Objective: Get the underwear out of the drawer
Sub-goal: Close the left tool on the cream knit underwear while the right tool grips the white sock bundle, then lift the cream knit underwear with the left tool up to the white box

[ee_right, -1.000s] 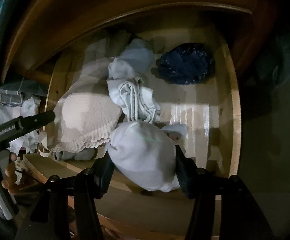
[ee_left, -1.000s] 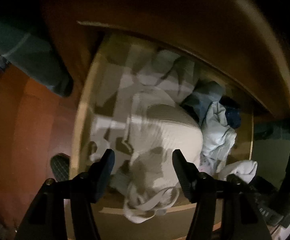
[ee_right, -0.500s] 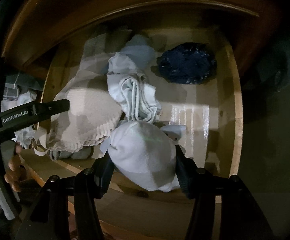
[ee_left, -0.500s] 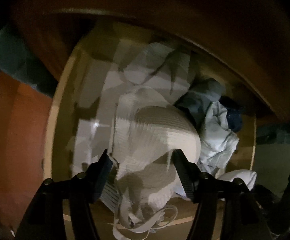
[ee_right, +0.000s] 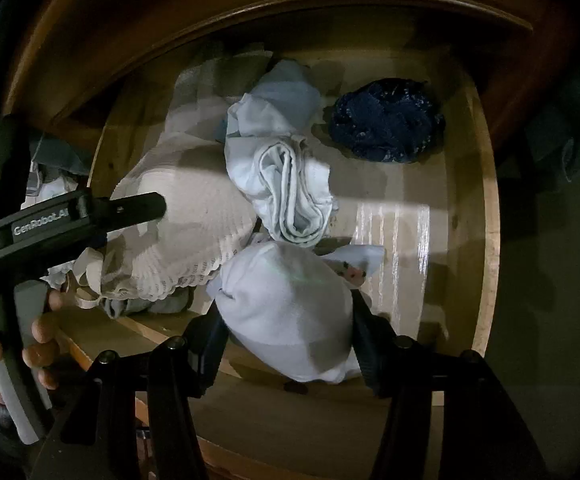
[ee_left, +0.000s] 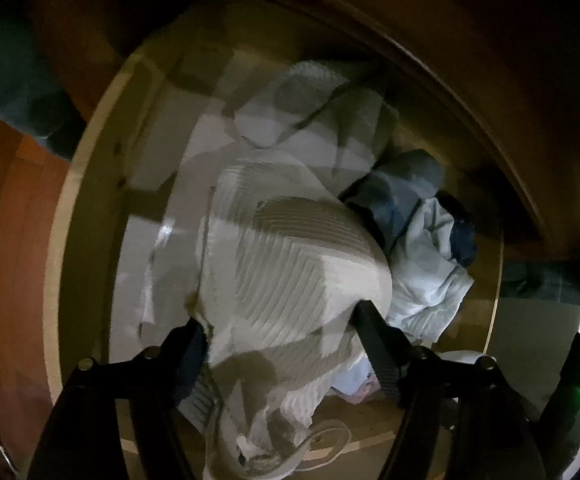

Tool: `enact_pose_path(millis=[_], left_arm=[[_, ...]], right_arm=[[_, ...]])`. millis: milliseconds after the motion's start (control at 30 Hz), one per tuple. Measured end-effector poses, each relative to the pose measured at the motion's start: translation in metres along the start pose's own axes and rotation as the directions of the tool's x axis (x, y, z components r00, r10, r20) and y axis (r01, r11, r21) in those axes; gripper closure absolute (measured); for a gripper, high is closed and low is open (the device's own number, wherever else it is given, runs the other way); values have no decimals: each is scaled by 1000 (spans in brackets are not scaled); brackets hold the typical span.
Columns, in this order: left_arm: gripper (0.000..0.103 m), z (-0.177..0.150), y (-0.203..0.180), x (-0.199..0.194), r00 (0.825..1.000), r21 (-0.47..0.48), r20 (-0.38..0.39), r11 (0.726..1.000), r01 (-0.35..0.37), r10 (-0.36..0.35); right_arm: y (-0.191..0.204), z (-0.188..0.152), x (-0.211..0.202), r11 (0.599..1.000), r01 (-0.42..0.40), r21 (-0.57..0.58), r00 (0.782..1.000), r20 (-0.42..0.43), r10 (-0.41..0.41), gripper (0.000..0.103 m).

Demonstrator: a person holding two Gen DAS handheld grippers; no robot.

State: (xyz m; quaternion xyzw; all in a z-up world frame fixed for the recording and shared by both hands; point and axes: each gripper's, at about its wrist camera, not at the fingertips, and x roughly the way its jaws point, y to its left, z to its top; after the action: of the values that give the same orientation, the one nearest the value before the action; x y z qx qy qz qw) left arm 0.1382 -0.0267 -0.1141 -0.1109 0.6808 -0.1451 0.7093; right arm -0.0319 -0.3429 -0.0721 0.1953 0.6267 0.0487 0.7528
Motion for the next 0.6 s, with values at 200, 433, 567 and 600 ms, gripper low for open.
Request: enact_pose_path(millis=[200,433,567,600], left_arm=[[48,-4,-8,-3,999,50,21,998,-39,38],[78,-11,-7,-16,999,34,34,999,7,-8],[82,-19,-16,-28,998,48,52,998,29,-32],[83,-22,-19,-33,997,63,65,998,25,-29]], right_arm=[[1,1,0,1000,4,-5,1000,-5,-4,49],[-1,3,1,1000,4,-6,1000,-4,-4,49],[-1,3,1,1000,2,-4,1000,1,-2,49],[-1,3,2,1000,1,-4,1000,2,-1,49]])
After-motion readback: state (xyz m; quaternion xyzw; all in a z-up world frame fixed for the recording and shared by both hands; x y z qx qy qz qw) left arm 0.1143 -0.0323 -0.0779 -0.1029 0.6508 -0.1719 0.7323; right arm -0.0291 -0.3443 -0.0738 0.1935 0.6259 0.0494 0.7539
